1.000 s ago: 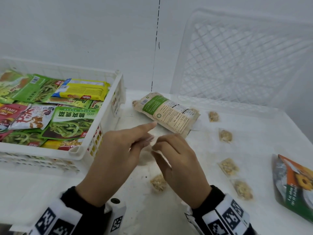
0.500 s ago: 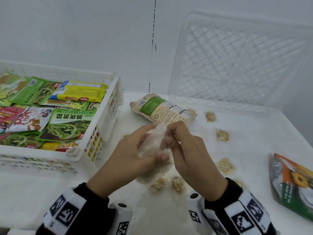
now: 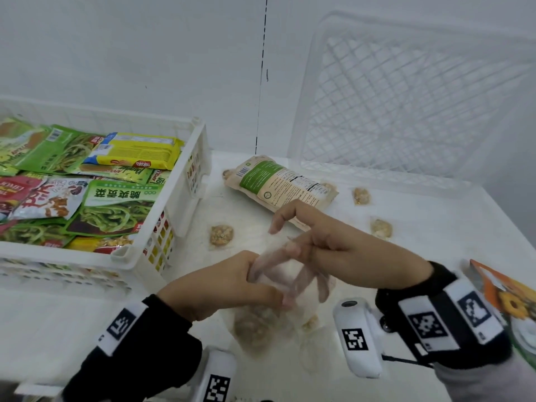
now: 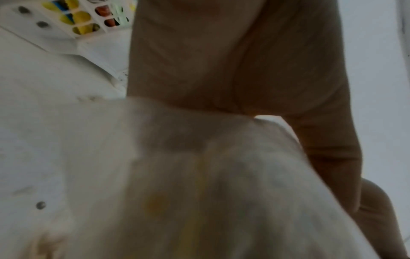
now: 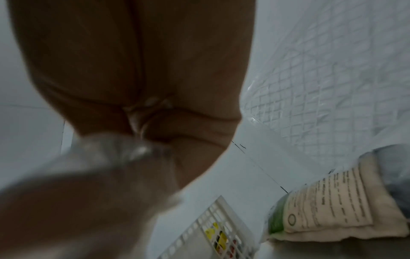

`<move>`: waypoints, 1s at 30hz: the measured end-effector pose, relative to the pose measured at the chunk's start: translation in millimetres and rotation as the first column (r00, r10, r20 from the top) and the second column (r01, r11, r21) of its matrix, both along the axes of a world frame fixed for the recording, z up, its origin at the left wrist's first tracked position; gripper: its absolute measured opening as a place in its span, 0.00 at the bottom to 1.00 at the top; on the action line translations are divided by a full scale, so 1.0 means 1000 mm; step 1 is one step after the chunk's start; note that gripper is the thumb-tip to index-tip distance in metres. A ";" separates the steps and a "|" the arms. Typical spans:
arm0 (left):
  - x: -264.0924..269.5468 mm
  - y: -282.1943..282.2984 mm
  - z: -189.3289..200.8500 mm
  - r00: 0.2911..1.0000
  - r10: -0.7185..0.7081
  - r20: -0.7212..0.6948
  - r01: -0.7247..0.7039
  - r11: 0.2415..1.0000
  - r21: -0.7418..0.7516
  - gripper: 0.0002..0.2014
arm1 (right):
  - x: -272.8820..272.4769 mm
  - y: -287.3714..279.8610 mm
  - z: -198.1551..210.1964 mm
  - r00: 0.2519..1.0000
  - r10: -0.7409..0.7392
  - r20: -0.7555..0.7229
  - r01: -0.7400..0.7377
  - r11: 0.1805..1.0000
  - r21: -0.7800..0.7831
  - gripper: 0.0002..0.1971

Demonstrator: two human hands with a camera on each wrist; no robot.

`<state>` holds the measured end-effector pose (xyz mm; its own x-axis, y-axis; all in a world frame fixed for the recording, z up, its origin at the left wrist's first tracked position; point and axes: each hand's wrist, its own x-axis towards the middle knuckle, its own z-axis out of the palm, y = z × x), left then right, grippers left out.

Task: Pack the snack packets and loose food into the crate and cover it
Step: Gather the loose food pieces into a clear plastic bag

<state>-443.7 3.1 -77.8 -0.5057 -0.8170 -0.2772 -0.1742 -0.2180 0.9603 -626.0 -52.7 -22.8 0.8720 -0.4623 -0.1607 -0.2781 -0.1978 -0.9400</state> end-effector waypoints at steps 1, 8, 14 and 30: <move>-0.001 0.000 -0.001 1.000 -0.001 0.009 0.001 1.000 -0.007 0.11 | -0.001 -0.002 0.004 0.998 0.054 -0.028 -0.053 0.998 0.036 0.09; -0.003 -0.001 -0.008 0.995 0.082 -0.063 -0.081 0.997 0.016 0.05 | -0.006 -0.014 0.014 0.980 0.093 -0.178 -0.085 0.995 0.053 0.21; 0.000 0.000 -0.015 0.943 0.310 -0.121 -0.308 0.951 0.035 0.03 | -0.001 -0.004 -0.010 0.978 -0.207 -0.041 0.203 0.976 -0.085 0.18; 0.016 0.002 -0.028 0.700 0.655 -0.285 -0.658 0.746 0.101 0.12 | 0.013 0.025 -0.082 0.620 -0.750 0.231 0.657 0.657 0.370 0.11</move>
